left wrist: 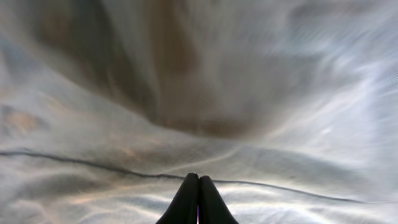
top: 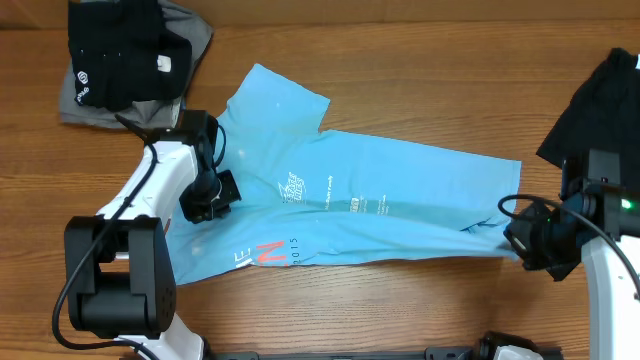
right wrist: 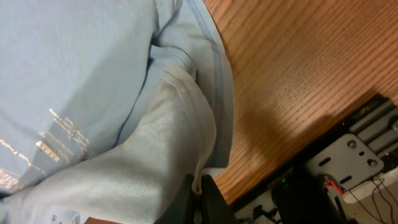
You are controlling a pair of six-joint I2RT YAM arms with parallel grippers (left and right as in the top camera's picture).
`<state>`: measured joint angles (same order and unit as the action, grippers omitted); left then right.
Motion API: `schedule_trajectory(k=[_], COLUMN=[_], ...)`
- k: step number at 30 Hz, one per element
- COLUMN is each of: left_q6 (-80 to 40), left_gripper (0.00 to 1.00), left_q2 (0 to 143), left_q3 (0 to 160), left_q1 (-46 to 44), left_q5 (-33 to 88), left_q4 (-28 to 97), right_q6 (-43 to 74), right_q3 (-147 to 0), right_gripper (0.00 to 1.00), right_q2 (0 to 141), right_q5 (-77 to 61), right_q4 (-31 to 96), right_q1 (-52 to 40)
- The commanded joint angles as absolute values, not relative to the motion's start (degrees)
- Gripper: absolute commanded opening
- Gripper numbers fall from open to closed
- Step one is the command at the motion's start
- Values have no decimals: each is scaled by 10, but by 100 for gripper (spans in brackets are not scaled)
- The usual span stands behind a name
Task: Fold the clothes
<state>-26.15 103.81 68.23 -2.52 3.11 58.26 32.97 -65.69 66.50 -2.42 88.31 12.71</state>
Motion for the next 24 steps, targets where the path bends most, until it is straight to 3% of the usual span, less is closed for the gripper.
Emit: schedule_trajectory(k=[1, 11, 24], left_q6=[-253, -253, -252], left_gripper=[4, 10, 10], left_q2=[1046, 1046, 1046], left_q3=[725, 762, 762], left_q1=[-22, -23, -23], left_q5=[23, 41, 41], left_q4=[582, 560, 567], right_q6=[340, 427, 526], right_q3=[-668, -637, -547], right_gripper=[4, 4, 4], right_q2=[650, 650, 696], right_q5=[-26, -24, 25], right_q4=[893, 896, 769], right_q1=[129, 129, 176])
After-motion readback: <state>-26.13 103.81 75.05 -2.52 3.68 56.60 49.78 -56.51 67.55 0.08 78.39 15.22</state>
